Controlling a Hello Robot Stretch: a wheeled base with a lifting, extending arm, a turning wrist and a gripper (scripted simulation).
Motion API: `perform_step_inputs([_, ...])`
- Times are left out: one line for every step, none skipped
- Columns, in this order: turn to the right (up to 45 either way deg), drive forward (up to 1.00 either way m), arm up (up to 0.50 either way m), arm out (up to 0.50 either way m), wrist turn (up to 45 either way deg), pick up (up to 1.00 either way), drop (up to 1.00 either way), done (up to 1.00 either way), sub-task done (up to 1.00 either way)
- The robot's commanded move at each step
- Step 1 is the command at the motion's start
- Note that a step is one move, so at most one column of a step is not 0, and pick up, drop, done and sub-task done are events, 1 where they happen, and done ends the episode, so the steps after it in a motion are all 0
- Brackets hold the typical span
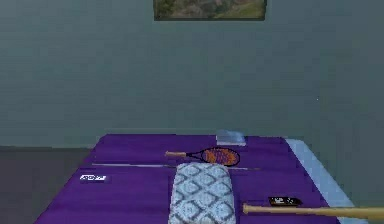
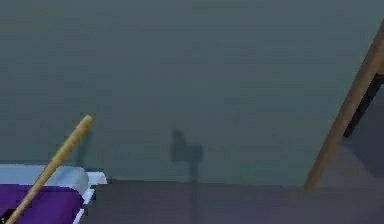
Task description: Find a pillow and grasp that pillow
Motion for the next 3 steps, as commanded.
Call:
perform_step_inputs([-45.0,0.00,0.00,0.00,0.0,0.00,0.00,0.00,0.00])
perform_step_inputs([-36.0,0.00,0.00,0.00,0.0,0.00,0.00,0.00,0.00])
perform_step_inputs([0.0,0.00,0.48,0.00,0.0,0.00,0.00,0.00,0.00])
